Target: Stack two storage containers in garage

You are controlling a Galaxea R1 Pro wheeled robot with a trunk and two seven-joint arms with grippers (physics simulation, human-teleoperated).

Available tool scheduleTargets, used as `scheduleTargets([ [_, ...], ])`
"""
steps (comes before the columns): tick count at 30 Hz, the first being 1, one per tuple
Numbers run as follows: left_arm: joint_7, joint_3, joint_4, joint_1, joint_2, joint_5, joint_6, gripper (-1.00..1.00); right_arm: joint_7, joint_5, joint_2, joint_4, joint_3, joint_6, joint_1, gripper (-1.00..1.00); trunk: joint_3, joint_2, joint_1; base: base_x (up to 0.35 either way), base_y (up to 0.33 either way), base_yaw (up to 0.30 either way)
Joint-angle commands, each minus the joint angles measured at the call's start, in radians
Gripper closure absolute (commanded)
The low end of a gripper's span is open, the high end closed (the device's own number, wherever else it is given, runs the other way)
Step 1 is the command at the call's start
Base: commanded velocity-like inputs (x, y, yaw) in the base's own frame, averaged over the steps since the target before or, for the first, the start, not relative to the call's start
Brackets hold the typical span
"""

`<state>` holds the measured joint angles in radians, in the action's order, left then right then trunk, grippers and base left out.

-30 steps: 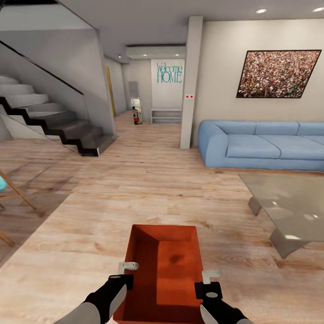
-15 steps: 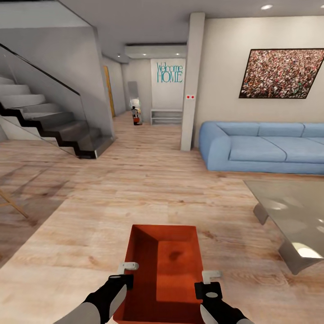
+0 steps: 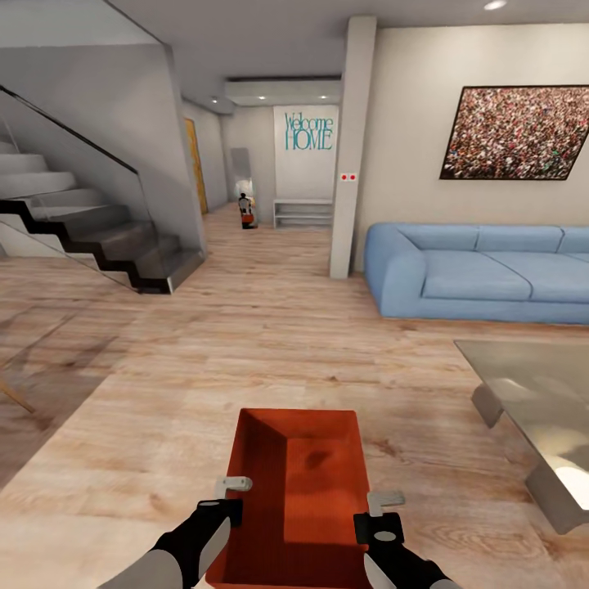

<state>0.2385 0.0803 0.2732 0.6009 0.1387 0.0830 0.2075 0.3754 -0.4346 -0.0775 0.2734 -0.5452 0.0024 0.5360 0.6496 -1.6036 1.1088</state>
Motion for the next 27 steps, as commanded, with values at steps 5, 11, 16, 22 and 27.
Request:
scheduleTargets([
  [5,0.013,0.008,0.004,0.000,-0.008,-0.022,0.009,1.00,0.010,-0.016,0.004,-0.014,0.004,-0.001,0.001,1.00,0.001,0.000,0.000,0.322,0.000,0.000],
  [11,0.013,0.008,0.004,0.000,-0.008,-0.022,0.009,1.00,0.010,-0.016,0.004,-0.014,0.004,-0.001,0.001,1.00,0.001,0.000,0.000,0.321,0.000,0.000],
  [16,0.013,0.008,0.004,0.000,-0.008,-0.022,0.009,1.00,0.010,-0.016,0.004,-0.014,0.004,-0.001,0.001,1.00,0.001,0.000,0.000,0.321,0.000,0.000],
  [22,0.013,0.008,0.004,0.000,-0.008,-0.022,0.009,1.00,0.010,-0.016,0.004,-0.014,0.004,-0.001,0.001,1.00,0.001,0.000,0.000,0.321,0.000,0.000],
  [27,0.013,0.008,0.004,0.000,-0.008,-0.022,0.009,1.00,0.010,-0.016,0.004,-0.014,0.004,-0.001,0.001,1.00,0.001,0.000,0.000,0.321,0.000,0.000],
])
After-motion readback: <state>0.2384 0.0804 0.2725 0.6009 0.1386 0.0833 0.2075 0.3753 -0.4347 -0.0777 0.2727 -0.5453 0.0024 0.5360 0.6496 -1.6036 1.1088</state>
